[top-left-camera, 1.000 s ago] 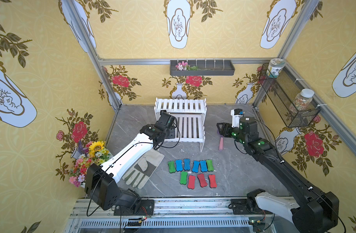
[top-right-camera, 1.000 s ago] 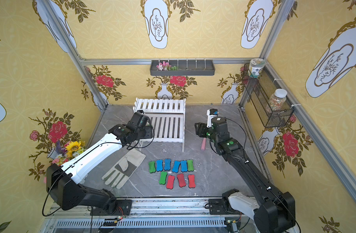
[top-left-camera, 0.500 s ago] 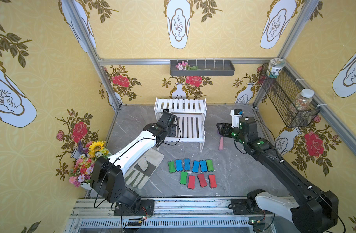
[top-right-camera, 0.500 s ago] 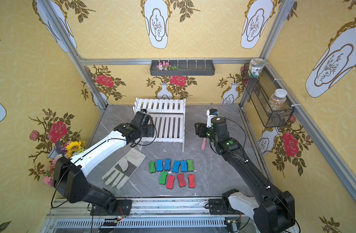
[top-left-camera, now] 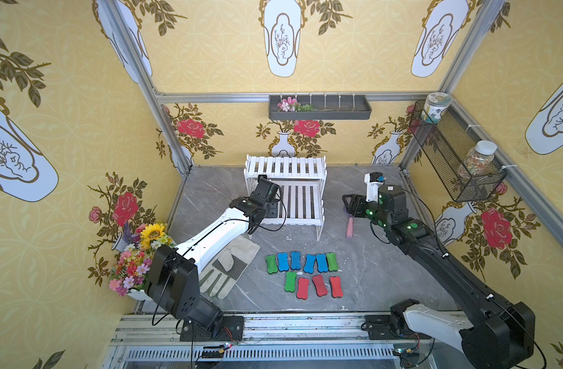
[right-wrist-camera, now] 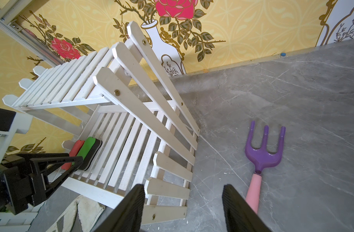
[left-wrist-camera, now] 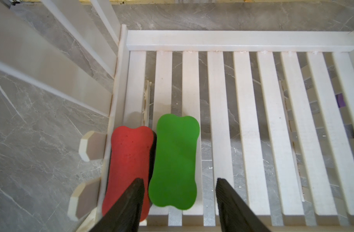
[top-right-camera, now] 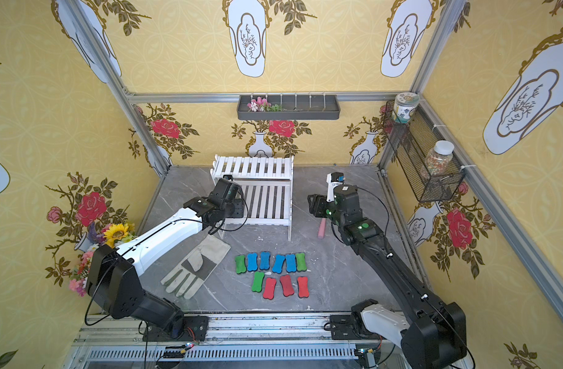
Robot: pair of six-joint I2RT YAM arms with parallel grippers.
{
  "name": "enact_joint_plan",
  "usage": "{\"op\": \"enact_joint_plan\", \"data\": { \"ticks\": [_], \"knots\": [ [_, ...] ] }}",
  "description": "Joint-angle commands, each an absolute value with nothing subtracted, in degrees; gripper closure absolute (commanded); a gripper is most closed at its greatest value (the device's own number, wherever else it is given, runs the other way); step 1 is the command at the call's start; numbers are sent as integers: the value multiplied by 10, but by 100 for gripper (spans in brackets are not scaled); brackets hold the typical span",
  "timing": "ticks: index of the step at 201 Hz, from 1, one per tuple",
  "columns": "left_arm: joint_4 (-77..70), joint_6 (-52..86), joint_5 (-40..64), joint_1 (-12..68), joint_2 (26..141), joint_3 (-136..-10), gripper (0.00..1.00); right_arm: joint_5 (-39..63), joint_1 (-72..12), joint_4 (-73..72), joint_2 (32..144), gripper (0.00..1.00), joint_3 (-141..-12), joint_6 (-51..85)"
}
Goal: Remove the whiteboard erasers from the shelf
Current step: Pick up the whiteboard eraser from the shelf.
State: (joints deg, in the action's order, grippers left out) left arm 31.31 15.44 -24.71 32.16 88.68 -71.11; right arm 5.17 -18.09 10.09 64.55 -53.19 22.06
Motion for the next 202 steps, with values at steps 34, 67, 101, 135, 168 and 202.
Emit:
{"op": "enact_joint_plan", "data": {
  "ticks": [34, 67, 101, 135, 168, 202],
  "knots": [
    [304, 152, -250, 321, 900, -709, 41, 48, -181, 76, 640, 34, -533, 216],
    [309, 155, -247, 321, 904, -710, 43, 47, -181, 76, 641, 34, -531, 216],
    [314, 163, -236, 321, 908, -711, 44, 45, -182, 75, 640, 34, -531, 216],
    [307, 165, -224, 321, 897, -710, 44, 44, -181, 75, 640, 34, -529, 215],
    [326, 164, -255, 321, 913, -724, 45, 42, -182, 75, 638, 34, -528, 215],
    [342, 166, -269, 321, 927, -730, 45, 42, -181, 75, 638, 34, -528, 214]
  ]
}}
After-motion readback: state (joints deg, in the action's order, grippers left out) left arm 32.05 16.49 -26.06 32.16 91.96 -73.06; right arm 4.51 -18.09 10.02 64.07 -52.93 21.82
